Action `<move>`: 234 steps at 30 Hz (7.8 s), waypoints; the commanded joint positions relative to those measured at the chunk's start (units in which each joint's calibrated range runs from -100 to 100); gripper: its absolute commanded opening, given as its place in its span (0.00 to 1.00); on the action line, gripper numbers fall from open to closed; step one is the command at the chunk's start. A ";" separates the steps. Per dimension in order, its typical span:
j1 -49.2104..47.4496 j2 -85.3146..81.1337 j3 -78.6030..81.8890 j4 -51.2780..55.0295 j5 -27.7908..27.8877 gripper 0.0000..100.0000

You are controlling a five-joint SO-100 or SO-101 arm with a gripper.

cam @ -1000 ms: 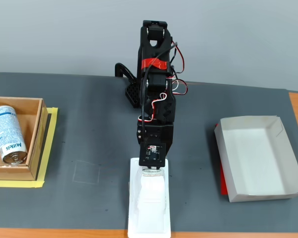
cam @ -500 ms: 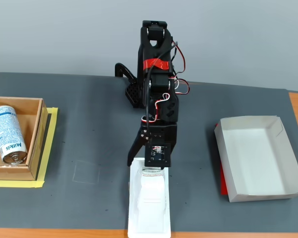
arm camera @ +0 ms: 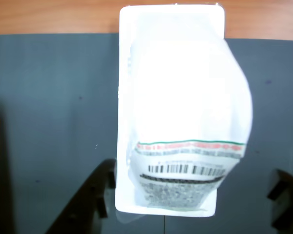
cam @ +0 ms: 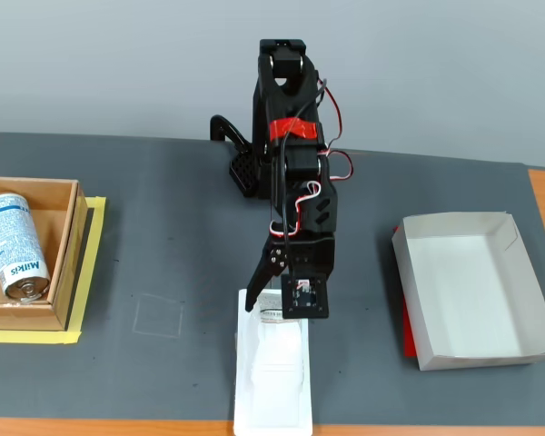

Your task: Pick the sandwich and put it in the gray box

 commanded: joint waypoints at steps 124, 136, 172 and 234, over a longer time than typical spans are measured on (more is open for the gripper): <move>-44.91 -4.91 -15.67 -13.41 0.05 0.02; -43.65 1.78 -15.76 -19.23 0.16 0.02; -40.44 12.89 -25.07 -12.72 0.16 0.02; -39.92 12.72 -25.44 -12.72 0.11 0.26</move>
